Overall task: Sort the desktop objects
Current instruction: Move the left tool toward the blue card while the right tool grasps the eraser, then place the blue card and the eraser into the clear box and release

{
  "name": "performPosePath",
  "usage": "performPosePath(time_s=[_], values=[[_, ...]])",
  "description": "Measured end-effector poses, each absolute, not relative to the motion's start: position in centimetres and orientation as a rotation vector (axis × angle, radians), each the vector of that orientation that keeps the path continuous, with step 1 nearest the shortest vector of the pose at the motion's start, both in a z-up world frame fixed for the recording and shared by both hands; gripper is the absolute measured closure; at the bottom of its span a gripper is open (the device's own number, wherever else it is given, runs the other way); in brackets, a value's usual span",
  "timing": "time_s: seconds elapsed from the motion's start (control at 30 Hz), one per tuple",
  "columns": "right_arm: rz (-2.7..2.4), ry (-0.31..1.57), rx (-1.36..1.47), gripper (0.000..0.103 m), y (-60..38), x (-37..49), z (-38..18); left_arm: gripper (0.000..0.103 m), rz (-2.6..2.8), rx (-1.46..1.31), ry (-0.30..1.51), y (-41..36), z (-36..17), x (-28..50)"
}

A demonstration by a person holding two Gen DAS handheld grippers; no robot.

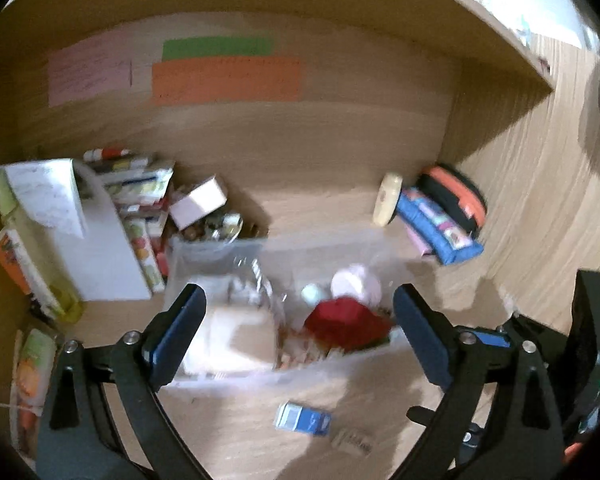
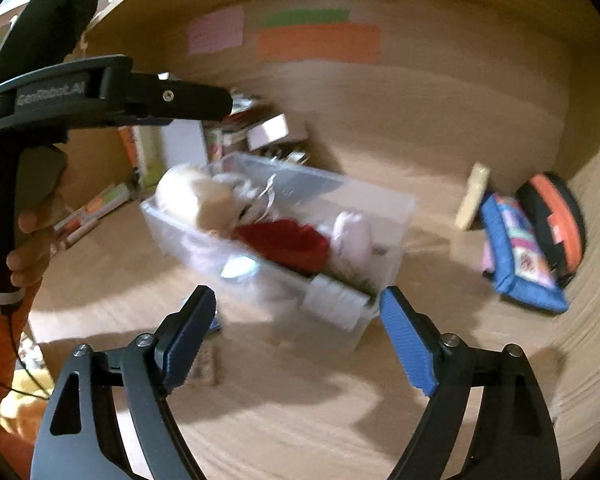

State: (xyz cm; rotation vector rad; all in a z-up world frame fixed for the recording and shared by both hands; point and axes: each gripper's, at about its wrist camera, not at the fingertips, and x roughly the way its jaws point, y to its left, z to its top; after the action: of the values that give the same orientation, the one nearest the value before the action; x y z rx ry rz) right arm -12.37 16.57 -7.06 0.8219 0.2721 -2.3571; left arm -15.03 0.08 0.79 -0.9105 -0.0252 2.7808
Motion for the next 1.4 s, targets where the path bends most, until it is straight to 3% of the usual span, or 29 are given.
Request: performPosePath(time_s=[0.3, 0.6, 0.67, 1.0, 1.1, 1.17, 1.4], values=[[-2.189, 0.379, 0.925, 0.024, 12.6, -10.9, -11.5, 0.007, 2.767, -1.102, 0.059, -2.3, -4.5, -12.7], [-2.071, 0.482, 0.995, 0.067, 10.1, -10.3, -13.9, 0.007, 2.662, -1.225, 0.190, -1.8, -9.2, -11.5], [-2.075, 0.476, 1.000, 0.081, 10.4, -10.4, -13.8, 0.007, 2.637, -1.227, 0.207, -1.2, -9.6, -11.6], [-2.153, 0.340, 1.063, 0.081, 15.0, -11.5, -13.1, 0.009, 2.552, -1.285, 0.291, 1.6, -11.8, -13.9], [-2.182, 0.309, 1.058, 0.081, 16.4, -11.8, -12.6, 0.029, 2.531, -1.288, 0.283, 2.1, -12.2, -14.2], [-2.195, 0.289, 1.052, 0.081, 16.7, -12.2, -12.3, 0.052, 2.508, -1.275, 0.268, 2.2, -12.2, -14.0], [-2.189, 0.230, 1.037, 0.081, 17.0, -12.7, -11.9, 0.056, 2.514, -1.236, 0.286, 2.2, -11.9, -12.9]])
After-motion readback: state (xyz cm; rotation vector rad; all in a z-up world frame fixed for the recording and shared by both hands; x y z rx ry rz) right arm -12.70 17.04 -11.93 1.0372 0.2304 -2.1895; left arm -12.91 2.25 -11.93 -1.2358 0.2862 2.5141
